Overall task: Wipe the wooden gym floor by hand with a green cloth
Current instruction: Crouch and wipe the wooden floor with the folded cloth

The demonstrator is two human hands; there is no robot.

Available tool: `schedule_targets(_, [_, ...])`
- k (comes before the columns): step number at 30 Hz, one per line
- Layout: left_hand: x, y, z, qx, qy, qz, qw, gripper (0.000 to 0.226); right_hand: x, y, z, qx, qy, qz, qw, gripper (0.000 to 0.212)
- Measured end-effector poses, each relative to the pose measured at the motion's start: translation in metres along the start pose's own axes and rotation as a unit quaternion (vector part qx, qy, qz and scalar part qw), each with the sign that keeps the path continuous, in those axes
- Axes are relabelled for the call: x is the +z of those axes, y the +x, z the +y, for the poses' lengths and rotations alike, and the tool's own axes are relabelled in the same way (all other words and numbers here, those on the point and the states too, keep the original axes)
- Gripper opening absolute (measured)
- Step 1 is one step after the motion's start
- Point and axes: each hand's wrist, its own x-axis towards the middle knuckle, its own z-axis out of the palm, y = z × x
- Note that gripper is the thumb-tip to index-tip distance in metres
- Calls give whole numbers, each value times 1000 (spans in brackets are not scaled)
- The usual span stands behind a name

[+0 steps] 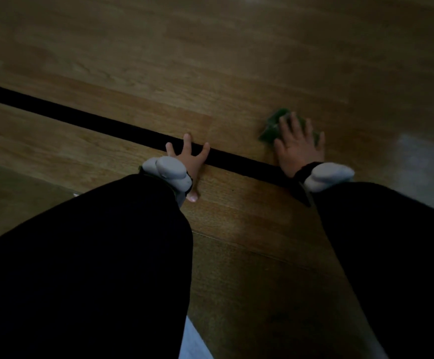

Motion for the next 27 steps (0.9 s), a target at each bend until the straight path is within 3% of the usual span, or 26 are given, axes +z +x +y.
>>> schedule_targets(3, [-1, -4, 4, -4, -5, 1, 1000, 124, -11, 15, 16, 70, 16, 9, 997, 55])
schedule_targets(8, [-2, -5, 5, -5, -11, 5, 1000, 123, -9, 22, -4, 108, 14, 16, 994, 56])
schedule_targets(18, [-2, -7, 7, -13, -9, 2, 1000, 128, 26, 23, -128, -97, -48, 42, 993, 53])
schedule_targets(24, [-3, -8, 4, -11, -28, 2, 1000, 123, 19, 29, -106, -131, -44, 22, 990, 53])
schedule_targets(27, [-5, -11, 2, -8, -26, -3, 1000, 122, 4, 36, -78, -91, -6, 4, 996, 54])
